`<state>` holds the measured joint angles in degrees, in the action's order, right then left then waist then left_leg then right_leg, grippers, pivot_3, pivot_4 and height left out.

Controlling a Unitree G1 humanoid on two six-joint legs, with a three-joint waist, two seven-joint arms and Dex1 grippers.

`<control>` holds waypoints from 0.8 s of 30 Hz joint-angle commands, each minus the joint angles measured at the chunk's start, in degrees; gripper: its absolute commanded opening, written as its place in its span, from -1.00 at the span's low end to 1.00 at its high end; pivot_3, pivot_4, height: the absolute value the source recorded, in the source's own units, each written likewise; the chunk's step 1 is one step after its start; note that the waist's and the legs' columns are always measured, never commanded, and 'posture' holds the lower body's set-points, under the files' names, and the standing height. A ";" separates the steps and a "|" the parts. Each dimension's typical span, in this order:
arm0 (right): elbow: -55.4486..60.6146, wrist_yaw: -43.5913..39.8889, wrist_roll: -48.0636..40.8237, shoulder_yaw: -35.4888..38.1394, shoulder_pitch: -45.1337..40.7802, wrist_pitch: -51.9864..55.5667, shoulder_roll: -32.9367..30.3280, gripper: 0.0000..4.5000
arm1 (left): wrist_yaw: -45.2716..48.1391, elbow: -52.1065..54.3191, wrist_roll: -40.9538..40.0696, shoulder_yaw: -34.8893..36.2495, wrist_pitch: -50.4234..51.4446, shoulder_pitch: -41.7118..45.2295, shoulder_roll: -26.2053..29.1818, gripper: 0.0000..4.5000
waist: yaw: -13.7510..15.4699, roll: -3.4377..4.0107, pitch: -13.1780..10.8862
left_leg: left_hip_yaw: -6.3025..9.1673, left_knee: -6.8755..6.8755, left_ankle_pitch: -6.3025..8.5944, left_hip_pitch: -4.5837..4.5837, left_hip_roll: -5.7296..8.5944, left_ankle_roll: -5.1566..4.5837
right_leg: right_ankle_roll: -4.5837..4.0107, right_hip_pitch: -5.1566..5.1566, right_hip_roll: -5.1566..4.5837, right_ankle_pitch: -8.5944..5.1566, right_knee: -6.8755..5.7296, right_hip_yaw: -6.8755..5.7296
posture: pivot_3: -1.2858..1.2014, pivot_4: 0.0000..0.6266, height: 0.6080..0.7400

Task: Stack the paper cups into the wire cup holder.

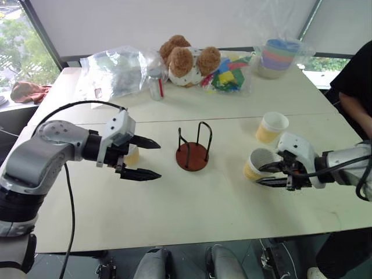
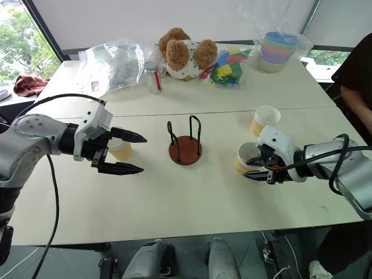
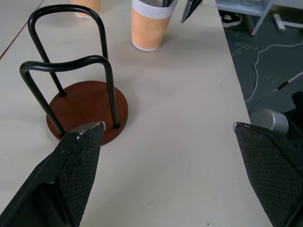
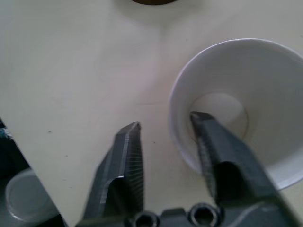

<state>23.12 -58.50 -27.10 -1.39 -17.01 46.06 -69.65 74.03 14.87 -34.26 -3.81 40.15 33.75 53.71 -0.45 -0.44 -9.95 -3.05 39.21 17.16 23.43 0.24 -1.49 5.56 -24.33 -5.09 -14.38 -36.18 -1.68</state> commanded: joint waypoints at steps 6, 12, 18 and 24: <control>-0.27 -1.85 0.60 0.88 -4.60 -1.55 1.08 -0.97 | -1.07 0.62 0.65 0.93 -0.56 -0.25 0.41 1.00 | -0.03 0.00 0.00 | 0.01 0.00 0.00 0.00 0.00 0.00 | 0.00 0.00 0.00 0.00 0.00 0.00 | 0.03 -0.52 1.00; -8.56 -10.37 4.16 -4.03 -29.47 -7.83 2.59 -0.97 | 0.00 -2.48 2.53 1.07 -2.01 1.16 1.50 1.00 | -0.73 0.27 -0.16 | -0.07 0.04 -0.01 -0.04 0.00 0.01 | 0.00 -0.02 0.01 0.01 -0.04 0.03 | 0.03 -0.52 1.00; -19.55 -21.69 10.04 -14.08 -51.65 -17.58 13.82 -0.97 | 0.78 -5.13 4.60 0.68 -3.97 2.13 1.49 1.00 | -0.19 0.16 -0.12 | 0.04 -0.08 -0.02 -0.03 -0.20 0.05 | -0.02 -0.13 0.30 0.00 -0.08 0.00 | 0.03 -0.52 1.00; -30.01 -26.63 14.14 -18.43 -55.64 -25.30 23.35 -0.97 | -0.62 -3.80 4.26 1.94 -3.19 0.91 1.06 1.00 | -0.15 0.14 -0.13 | -0.06 0.04 -0.17 0.19 0.03 0.29 | -0.01 -0.11 0.01 0.01 -0.07 0.01 | 0.03 -0.52 1.00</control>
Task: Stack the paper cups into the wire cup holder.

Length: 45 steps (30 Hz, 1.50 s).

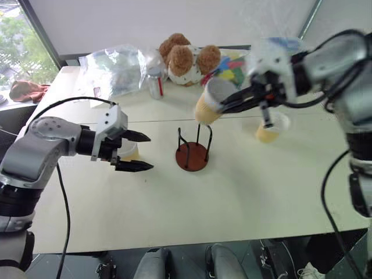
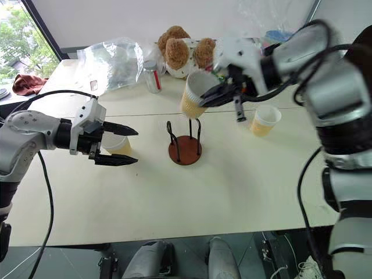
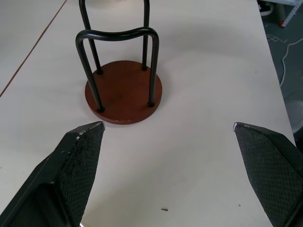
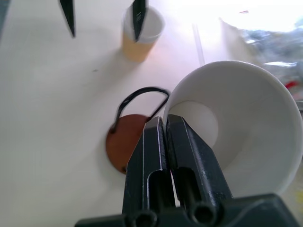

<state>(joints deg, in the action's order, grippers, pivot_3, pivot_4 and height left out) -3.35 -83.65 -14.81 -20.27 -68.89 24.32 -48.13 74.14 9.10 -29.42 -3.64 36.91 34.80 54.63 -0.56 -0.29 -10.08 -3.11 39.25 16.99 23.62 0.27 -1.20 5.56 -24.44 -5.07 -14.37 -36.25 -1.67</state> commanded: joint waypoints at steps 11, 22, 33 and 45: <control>-16.23 -8.69 5.26 -2.37 -7.95 -9.64 8.47 -0.97 | -3.74 5.16 -2.19 3.58 1.72 -3.31 -0.08 1.00 | -0.21 0.01 -0.01 | 0.04 -0.01 -0.01 -0.01 -0.01 0.03 | 0.01 -0.01 0.01 0.00 -0.04 -0.04 | 0.03 -0.52 1.00; -14.18 -8.85 -0.08 -9.54 -8.89 -9.82 5.74 -0.97 | -5.67 6.26 -2.92 3.55 2.06 -4.41 -1.08 1.00 | -0.16 0.02 -0.01 | 0.05 0.00 -0.02 -0.02 -0.02 0.05 | 0.00 -0.02 0.00 0.00 -0.06 -0.04 | 0.03 -0.52 1.00; -17.58 -8.85 1.68 -12.53 -8.84 -13.34 7.48 -0.43 | -6.05 5.74 -2.51 3.03 1.74 -3.68 -2.33 1.00 | -0.25 0.02 -0.01 | 0.05 0.00 -0.03 -0.03 -0.02 0.06 | 0.00 -0.03 0.00 0.00 -0.07 -0.04 | 0.03 -0.52 1.00; -18.46 -7.77 5.50 -3.96 -7.54 -11.70 -2.07 0.96 | -5.88 6.75 -5.24 4.69 3.73 -2.46 -2.88 1.00 | 0.56 0.02 -0.01 | 0.08 0.00 -0.03 -0.02 0.02 0.07 | 0.00 -0.01 -0.05 0.00 -0.05 -0.05 | 0.03 -0.52 1.00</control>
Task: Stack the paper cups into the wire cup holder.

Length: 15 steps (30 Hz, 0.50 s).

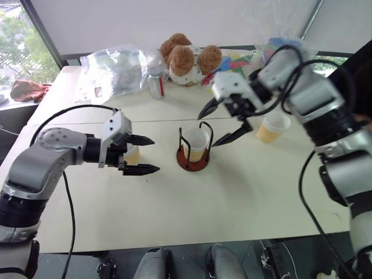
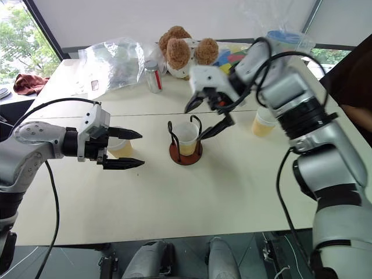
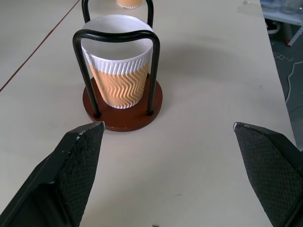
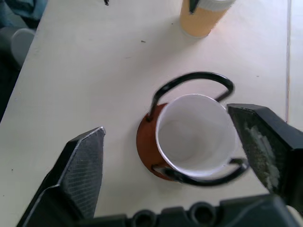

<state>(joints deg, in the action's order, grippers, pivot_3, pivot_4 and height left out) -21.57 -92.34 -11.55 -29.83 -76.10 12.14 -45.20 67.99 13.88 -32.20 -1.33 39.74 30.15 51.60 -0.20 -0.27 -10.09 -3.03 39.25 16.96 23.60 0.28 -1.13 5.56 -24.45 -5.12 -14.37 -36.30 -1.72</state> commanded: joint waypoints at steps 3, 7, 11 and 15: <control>-2.59 4.09 5.92 8.06 2.44 1.13 -8.97 0.96 | 0.64 1.71 -4.60 3.31 2.12 4.16 0.09 1.00 | 0.39 -0.02 0.01 | -0.05 0.00 0.01 0.00 0.01 -0.01 | 0.00 0.01 -0.01 0.00 0.06 0.01 | 0.03 -0.52 1.00; -7.90 10.65 10.79 10.85 8.06 -0.12 -12.27 0.96 | 1.96 1.53 -5.02 2.45 2.47 7.36 1.14 1.00 | 0.37 -0.02 0.01 | -0.10 0.01 0.00 -0.07 -0.01 0.00 | 0.00 0.01 0.00 0.00 0.07 0.03 | 0.03 -0.52 1.00; -10.73 13.34 12.29 12.78 12.76 -0.52 -12.57 0.96 | 4.46 0.05 -4.05 1.34 1.44 9.89 2.90 1.00 | 0.06 0.07 -0.04 | -0.15 -0.01 -0.01 -0.10 -0.04 0.02 | 0.00 -0.01 0.04 0.00 0.05 0.05 | 0.03 -0.52 1.00; -15.38 15.47 14.55 13.10 13.23 -2.41 -11.52 0.96 | 5.21 -2.45 -2.19 0.58 -0.19 10.81 2.69 1.00 | -0.83 0.14 -0.08 | -0.16 -0.01 -0.03 -0.11 -0.05 0.04 | 0.00 -0.01 0.06 0.00 0.03 0.07 | 0.03 -0.52 1.00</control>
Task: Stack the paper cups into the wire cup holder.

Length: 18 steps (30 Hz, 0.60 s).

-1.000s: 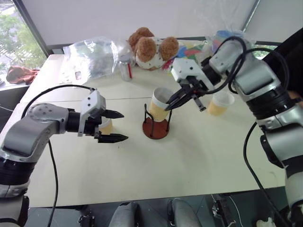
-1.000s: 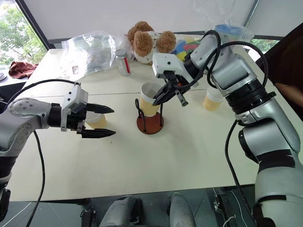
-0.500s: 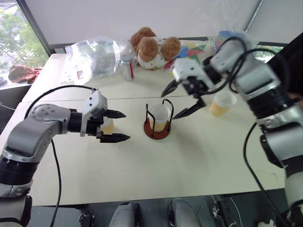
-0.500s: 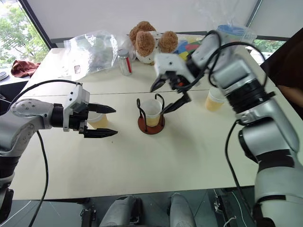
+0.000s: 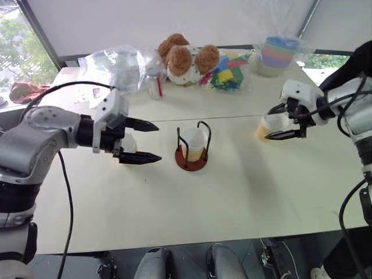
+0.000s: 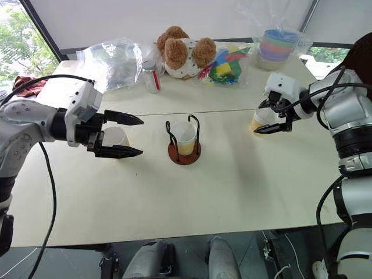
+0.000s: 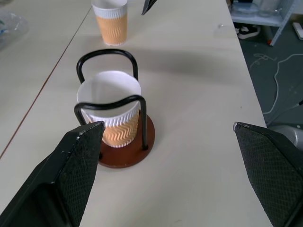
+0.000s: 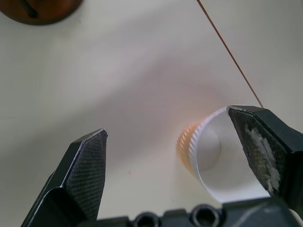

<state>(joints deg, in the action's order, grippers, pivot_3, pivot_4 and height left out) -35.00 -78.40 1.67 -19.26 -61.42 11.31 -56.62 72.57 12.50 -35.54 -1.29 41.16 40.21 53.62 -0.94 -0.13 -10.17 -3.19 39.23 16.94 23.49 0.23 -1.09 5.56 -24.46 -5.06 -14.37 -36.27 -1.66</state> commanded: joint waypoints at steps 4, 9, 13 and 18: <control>-6.63 2.81 3.40 2.43 -2.11 -3.62 1.13 0.96 | 0.97 -1.78 1.75 0.58 -2.09 0.35 0.62 1.00 | -0.07 0.00 0.00 | 0.00 0.00 0.00 -0.02 -0.02 0.00 | 0.00 0.00 0.02 0.00 0.00 0.00 | 0.03 -0.52 1.00; -11.28 3.62 4.35 2.81 -2.86 -5.06 3.69 0.74 | 0.56 -1.66 2.18 0.79 -2.22 -0.49 0.82 1.00 | 0.02 0.00 0.00 | 0.00 0.00 0.00 -0.02 -0.02 0.01 | 0.00 0.00 0.01 0.00 0.00 0.02 | 0.03 -0.52 1.00; -15.50 6.21 6.98 2.07 -3.72 -7.09 5.02 -0.11 | 0.89 -2.45 4.47 0.50 -3.87 -1.08 1.94 1.00 | 0.16 0.00 0.00 | -0.01 0.00 -0.01 -0.01 -0.02 0.01 | 0.00 0.01 0.01 0.00 0.00 0.02 | 0.03 -0.52 1.00; -17.49 6.00 8.41 2.19 -4.79 -8.58 5.93 -0.97 | 0.91 -2.95 4.84 0.73 -4.08 -0.84 1.60 1.00 | 0.08 0.00 0.00 | 0.00 0.00 -0.01 -0.01 -0.02 0.02 | 0.00 0.01 0.01 0.00 0.00 0.02 | 0.03 -0.52 1.00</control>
<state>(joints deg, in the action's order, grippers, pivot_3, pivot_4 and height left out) -52.23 -72.48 9.58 -18.45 -63.96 3.61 -50.28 73.33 9.04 -30.84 -1.45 37.89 38.60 54.80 -0.86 -0.14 -10.17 -3.19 39.23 16.92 23.48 0.22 -1.06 5.56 -24.46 -5.04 -14.37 -36.26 -1.64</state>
